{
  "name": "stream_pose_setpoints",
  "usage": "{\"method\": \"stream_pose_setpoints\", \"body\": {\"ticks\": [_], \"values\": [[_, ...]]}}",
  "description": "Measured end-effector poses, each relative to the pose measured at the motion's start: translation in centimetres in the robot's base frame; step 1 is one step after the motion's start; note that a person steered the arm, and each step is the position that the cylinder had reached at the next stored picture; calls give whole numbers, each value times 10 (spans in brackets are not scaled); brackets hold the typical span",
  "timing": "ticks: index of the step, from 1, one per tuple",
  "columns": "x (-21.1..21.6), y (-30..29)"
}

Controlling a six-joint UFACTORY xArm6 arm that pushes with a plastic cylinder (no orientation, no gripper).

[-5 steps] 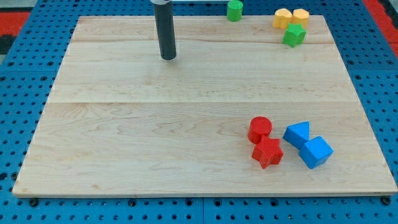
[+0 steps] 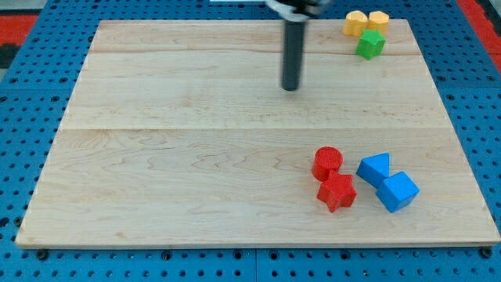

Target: Push the red circle towards the left center of the board

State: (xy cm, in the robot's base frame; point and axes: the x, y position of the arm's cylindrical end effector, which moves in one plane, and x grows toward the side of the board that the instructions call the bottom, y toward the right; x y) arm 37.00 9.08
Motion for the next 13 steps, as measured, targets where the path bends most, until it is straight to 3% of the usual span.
{"method": "stream_pose_setpoints", "body": {"ticks": [2,3,4,6,13], "values": [[75,127],[90,141],[91,141],[142,141],[149,109]]}}
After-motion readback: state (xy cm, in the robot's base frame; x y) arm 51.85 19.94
